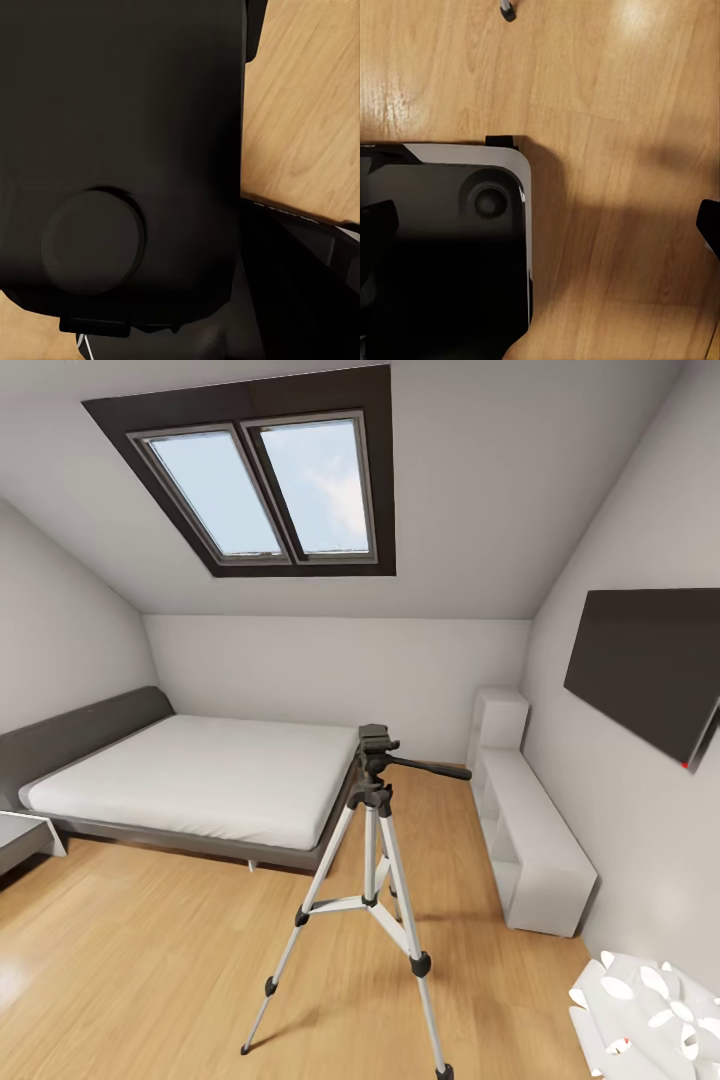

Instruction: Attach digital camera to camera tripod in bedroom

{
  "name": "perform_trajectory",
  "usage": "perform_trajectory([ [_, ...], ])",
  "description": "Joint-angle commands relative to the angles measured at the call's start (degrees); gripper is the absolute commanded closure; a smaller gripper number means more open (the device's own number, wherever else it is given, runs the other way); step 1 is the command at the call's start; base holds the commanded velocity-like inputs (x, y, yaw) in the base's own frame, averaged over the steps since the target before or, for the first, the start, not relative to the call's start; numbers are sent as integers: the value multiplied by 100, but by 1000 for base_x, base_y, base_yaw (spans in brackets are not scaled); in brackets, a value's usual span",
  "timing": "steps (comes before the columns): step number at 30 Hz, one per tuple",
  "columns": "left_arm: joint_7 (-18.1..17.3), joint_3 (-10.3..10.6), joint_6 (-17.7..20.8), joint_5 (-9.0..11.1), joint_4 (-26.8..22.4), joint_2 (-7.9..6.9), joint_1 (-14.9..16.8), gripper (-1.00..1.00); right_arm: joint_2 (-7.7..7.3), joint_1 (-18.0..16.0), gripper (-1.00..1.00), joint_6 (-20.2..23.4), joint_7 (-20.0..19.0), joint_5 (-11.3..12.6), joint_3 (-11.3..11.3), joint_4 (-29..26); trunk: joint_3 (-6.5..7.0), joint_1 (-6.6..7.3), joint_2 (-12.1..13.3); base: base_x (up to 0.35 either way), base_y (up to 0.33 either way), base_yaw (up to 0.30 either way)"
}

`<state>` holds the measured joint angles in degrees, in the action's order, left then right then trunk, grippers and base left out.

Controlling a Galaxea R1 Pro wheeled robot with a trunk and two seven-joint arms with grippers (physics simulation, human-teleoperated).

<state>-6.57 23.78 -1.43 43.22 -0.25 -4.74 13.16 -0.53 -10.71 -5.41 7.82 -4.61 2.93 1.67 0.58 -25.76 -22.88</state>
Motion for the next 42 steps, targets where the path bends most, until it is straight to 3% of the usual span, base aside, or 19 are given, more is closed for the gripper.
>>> perform_trajectory([
  [1, -29, 48, -15, 46, 7, 0, 2, 100, 0, -4, -100, -30, 18, -49, 32, 18, -2, -2, -4, 0, -42, 3],
  [25, -29, 48, -15, 46, 7, 0, 2, 100, 0, -3, -100, -17, 18, -49, 32, 18, -2, -2, -4, 0, -131, 0],
  [42, -29, 48, -7, 46, 7, -16, 2, 100, -7, -2, -100, -21, 12, -49, 32, 18, -2, -2, -4, 0, -15, 0],
])
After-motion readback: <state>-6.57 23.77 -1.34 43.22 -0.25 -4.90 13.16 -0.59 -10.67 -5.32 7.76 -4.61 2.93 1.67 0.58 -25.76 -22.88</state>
